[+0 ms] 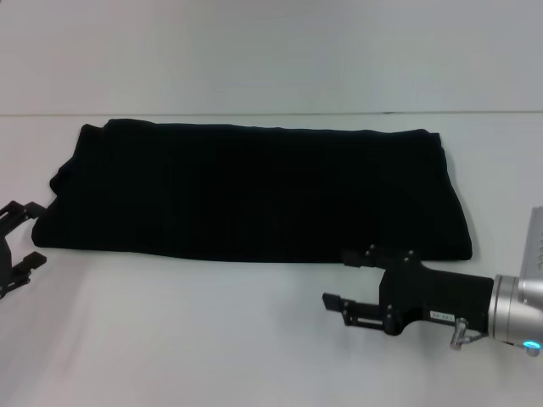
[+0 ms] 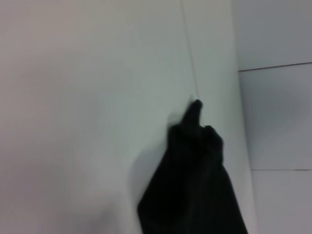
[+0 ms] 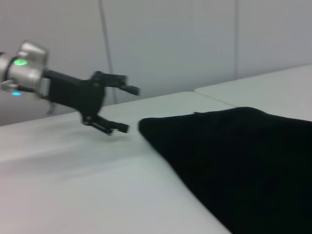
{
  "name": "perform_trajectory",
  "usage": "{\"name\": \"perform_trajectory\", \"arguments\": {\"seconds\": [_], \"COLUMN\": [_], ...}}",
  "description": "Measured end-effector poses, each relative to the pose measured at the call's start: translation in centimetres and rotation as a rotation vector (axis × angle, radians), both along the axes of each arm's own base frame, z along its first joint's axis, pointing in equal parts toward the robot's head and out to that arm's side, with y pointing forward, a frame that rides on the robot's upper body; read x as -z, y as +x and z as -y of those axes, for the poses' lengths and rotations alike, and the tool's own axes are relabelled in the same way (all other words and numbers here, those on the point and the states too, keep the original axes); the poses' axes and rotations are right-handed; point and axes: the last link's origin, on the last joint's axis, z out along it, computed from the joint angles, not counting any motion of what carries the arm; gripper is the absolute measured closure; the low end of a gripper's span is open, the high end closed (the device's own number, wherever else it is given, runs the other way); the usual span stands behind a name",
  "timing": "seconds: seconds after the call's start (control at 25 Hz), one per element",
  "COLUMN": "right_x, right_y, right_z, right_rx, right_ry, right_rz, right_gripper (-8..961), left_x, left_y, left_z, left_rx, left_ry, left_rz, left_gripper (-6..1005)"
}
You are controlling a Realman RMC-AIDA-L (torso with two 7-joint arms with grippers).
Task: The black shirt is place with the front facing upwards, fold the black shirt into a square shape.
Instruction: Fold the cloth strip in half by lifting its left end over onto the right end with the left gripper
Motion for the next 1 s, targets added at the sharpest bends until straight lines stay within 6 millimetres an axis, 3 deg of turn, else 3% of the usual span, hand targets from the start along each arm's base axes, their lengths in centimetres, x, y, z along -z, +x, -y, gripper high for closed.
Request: {"name": "perform_trajectory", "arguments": {"seconds": [1.0], "right_x": [0.5], "right_y": [-0.3], "right_z": [0.2], "right_rx": [-0.028], "right_ry": [-0.017], "right_rz": [0.011], "right_gripper": [188], "left_x": [1.1], "left_y": [-0.3], "left_z": [-2.8], "left_rx": [-0.074], "left_ry": [0.000], "left_rz": [-0.060], "left_gripper": [111]}}
